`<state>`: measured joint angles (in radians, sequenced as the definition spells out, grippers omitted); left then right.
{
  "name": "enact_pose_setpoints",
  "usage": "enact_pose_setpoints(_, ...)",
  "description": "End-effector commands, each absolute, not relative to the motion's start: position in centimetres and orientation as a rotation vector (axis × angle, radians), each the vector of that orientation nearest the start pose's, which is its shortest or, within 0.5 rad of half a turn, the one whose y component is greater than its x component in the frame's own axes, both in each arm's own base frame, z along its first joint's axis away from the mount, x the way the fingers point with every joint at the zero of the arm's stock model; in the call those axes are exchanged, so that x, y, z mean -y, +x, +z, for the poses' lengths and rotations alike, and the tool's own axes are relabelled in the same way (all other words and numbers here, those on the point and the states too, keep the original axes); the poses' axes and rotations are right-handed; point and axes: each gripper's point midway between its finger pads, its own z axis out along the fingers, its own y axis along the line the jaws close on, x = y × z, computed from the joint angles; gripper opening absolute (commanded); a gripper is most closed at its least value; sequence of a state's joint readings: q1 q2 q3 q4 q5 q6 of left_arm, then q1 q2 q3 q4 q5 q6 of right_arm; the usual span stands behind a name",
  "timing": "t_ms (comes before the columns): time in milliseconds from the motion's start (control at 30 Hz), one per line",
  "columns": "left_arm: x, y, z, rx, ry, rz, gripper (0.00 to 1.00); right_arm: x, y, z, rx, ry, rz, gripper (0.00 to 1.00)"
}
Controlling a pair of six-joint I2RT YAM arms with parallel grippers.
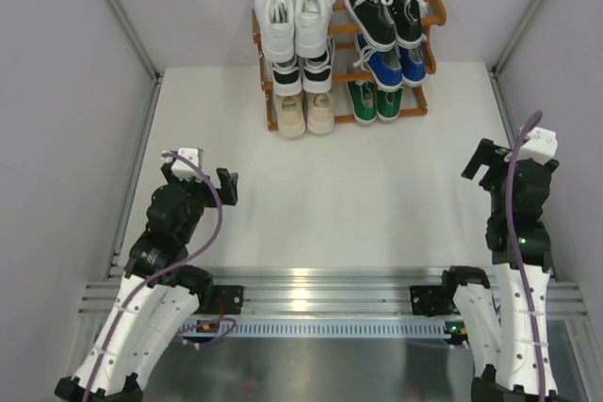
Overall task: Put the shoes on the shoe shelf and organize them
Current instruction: Reset both arms
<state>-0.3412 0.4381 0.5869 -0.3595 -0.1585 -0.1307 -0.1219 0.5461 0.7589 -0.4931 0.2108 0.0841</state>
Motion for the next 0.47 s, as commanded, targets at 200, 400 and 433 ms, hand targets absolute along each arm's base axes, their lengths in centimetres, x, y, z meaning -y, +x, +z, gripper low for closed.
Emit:
enact_pose_setpoints(200, 6.0, 24.0, 24.3, -1.687, 0.038, -0.225, 0.98, 8.5, 24.2, 25.2, -1.709, 0.494, -0.218, 0.99)
enact_pose_setpoints(400, 6.4, 23.9, 24.0, -1.692, 0.058, -0.242, 0.98, 9.4, 24.1, 24.9, -1.718, 0.485, -0.259, 0.99)
enact_pose_setpoints(433, 6.4, 23.9, 24.0, -1.694, 0.059, -0.240, 0.99, 9.4, 24.1, 24.7, -1.725, 0.472, -0.264, 1.00)
